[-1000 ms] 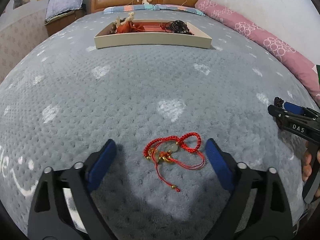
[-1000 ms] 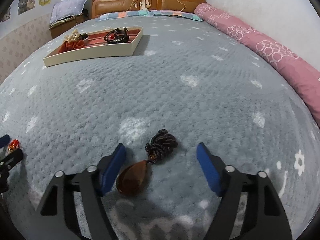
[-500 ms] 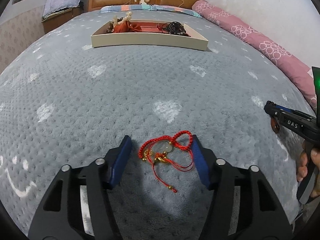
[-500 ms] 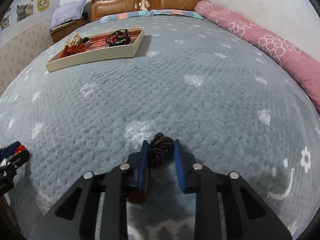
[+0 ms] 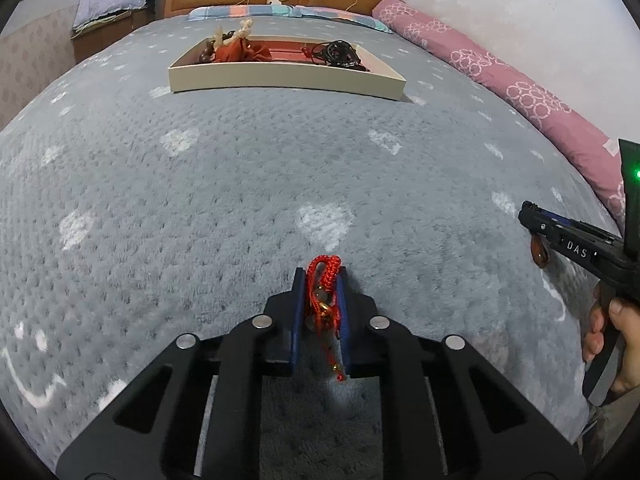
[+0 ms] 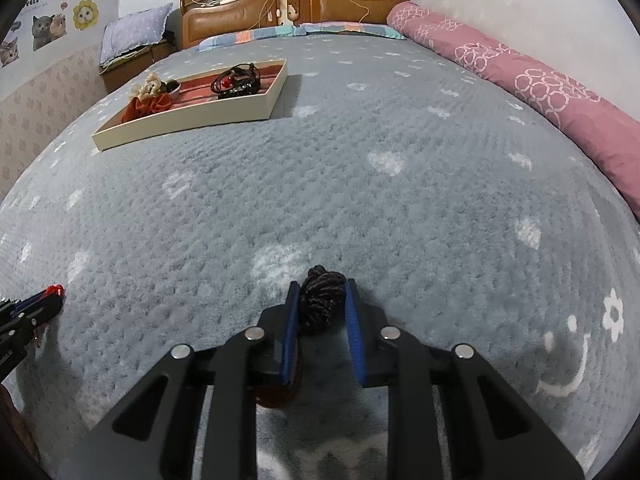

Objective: Organize jewelry
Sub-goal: 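Grasp the red string bracelet with the left tool while the right tool grasps the pendant necklace cord, then carry the red string bracelet and pendant necklace into the tray and release both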

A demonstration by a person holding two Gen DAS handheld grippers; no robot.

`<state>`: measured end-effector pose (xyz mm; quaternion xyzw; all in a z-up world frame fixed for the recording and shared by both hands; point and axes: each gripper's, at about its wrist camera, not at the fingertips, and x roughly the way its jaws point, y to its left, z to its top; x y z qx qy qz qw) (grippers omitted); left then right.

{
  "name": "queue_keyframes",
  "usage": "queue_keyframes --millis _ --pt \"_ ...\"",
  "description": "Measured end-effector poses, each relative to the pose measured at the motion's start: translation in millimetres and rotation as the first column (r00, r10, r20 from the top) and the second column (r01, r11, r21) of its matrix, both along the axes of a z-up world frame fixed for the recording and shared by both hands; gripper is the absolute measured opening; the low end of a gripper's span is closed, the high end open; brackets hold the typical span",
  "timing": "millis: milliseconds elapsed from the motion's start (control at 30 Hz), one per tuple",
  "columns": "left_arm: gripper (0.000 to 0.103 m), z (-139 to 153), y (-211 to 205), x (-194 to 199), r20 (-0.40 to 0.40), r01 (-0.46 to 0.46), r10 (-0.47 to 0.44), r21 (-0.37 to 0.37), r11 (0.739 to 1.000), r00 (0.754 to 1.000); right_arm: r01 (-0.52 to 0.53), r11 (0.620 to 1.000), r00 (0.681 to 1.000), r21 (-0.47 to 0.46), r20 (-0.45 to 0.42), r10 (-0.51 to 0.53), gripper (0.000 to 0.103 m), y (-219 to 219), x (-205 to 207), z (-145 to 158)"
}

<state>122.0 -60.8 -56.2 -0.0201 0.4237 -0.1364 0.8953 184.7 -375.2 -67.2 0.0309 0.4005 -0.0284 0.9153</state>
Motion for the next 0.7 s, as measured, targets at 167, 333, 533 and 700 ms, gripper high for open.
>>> queue_keyframes --millis 167,333,533,700 --pt "0.011 1.7 1.1 1.0 0.004 0.004 -0.004 -0.007 1.0 1.0 0.001 1.0 1.0 -0.003 0.006 -0.001 0.022 0.4 -0.7 0.7" --pt "0.011 7.0 3.1 1.1 0.021 0.004 -0.004 0.0 1.0 1.0 -0.001 1.0 1.0 -0.002 0.013 0.001 0.022 1.8 -1.7 3.5" --pt "0.011 20.8 8.1 9.5 0.063 0.001 -0.002 0.013 1.0 0.998 -0.008 1.0 0.999 0.008 0.033 0.008 0.022 4.5 1.8 14.5" --pt "0.011 34.4 17.9 25.6 0.086 -0.01 0.009 0.003 1.0 0.996 -0.022 1.0 0.998 0.0 0.056 0.022 0.022 11.7 13.9 28.4"
